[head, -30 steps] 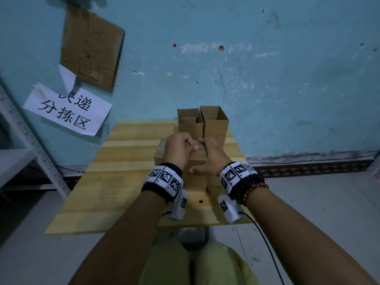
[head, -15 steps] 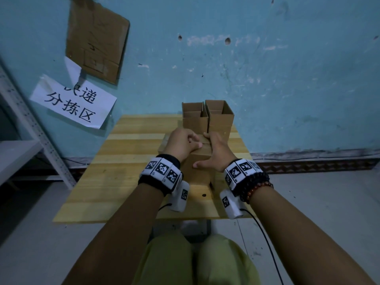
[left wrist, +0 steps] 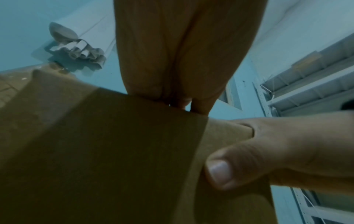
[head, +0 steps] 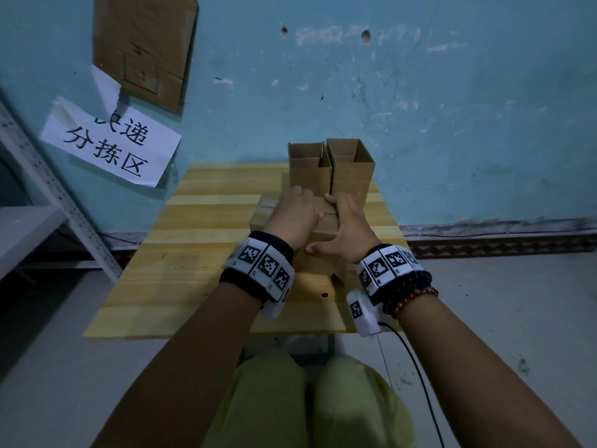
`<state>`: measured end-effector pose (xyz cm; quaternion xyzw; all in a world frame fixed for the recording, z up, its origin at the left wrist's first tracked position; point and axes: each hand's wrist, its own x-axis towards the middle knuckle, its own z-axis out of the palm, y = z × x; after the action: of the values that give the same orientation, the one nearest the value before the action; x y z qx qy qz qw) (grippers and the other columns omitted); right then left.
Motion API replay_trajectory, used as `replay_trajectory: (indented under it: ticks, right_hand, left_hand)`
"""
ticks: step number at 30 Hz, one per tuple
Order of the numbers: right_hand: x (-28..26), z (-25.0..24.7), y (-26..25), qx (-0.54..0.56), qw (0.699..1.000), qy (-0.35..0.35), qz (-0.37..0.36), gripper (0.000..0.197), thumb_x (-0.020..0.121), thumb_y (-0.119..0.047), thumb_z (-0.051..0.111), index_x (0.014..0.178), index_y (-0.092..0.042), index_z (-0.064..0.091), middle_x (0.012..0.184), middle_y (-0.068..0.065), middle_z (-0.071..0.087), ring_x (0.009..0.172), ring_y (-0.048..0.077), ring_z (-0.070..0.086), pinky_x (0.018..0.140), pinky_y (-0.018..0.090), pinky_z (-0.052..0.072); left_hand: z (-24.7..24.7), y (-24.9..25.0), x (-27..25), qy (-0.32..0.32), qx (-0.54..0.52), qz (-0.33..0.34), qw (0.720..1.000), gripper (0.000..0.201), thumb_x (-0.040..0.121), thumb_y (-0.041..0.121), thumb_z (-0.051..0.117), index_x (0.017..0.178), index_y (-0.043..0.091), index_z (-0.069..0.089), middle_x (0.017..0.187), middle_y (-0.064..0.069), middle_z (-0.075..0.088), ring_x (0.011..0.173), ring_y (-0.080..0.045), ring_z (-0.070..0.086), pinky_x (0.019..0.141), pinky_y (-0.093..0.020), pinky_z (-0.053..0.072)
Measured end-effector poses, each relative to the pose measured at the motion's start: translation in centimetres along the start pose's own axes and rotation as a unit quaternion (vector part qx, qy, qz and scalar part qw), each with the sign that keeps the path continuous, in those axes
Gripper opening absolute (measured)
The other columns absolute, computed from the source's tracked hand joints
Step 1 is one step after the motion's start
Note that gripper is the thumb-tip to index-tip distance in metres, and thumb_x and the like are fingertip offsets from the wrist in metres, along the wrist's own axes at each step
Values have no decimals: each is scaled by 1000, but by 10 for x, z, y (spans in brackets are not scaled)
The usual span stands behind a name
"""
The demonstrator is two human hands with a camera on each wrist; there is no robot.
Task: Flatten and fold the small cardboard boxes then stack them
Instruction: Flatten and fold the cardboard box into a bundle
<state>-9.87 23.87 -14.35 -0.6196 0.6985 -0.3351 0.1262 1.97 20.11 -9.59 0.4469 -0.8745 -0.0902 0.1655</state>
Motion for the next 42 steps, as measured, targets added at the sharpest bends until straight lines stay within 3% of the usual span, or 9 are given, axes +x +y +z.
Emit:
replay_trajectory:
  ticks: [7,15,19,21,25,30,33,37,42]
  right_hand:
    - [5,-4,0,-18,1000,-17,-3,101,59,-33,86,140,-10,30,137,6,34,130,21,32,109,34,32]
    - [11,-10,-1,-36,999,-37,-9,99,60,-37,84,139,-10,31,134,6,36,127,21,35,107,32,34]
    - [13,-12,-2,-48,998,-46,-8,97,61,-37,84,138,-11,31,133,7,37,126,21,36,105,33,34]
    - [14,-11,-3,-49,998,-45,-7,98,60,-37,84,138,-10,31,133,7,37,126,21,36,105,33,35]
    - [14,-9,-2,-51,998,-39,-5,98,61,-36,84,139,-10,31,134,6,36,127,21,35,104,31,33]
    - [15,-8,-1,-51,998,-36,-8,97,60,-36,85,137,-10,32,134,7,36,126,21,36,103,30,33]
    - [16,-7,0,-52,998,-32,-9,97,59,-36,85,136,-10,33,133,7,37,126,21,36,104,32,34]
    - [14,-7,1,-55,998,-32,-13,97,59,-37,85,136,-9,33,134,7,37,126,20,35,103,30,32]
    - [15,-9,2,-51,998,-41,-12,98,59,-36,85,137,-9,32,133,7,35,126,22,36,106,36,36]
  left_hand:
    - [6,1,2,8,51,7,999,32,94,19,50,123,8,44,126,-11,42,115,-24,43,97,-32,36]
    - [-8,-8,8,-4,48,12,999,23,99,17,39,117,5,45,121,-15,43,106,-28,50,87,-32,40]
    - [-22,-16,12,0,-18,6,1000,3,90,5,51,91,8,52,96,-9,51,88,-25,55,71,-25,38]
    - [-23,-18,9,24,-99,-12,995,14,85,-4,52,90,9,53,83,-6,54,71,-17,54,59,-20,38]
    - [-22,-14,7,72,-140,-50,986,17,82,-1,62,98,5,63,86,-10,67,84,-21,62,76,-27,49]
    - [-26,-10,19,-47,-31,-78,995,27,89,18,60,115,12,62,114,-5,65,110,-22,57,98,-33,44]
    - [-19,-11,10,34,-44,-21,998,25,90,17,57,114,13,65,112,-7,65,105,-21,59,97,-35,46]
    - [-15,-13,6,42,-127,-32,991,21,85,5,61,105,10,65,99,-7,67,95,-18,61,94,-31,47]
    - [-11,-16,8,57,-141,-97,984,30,77,19,73,103,11,60,120,-8,47,107,-21,51,89,-28,41]
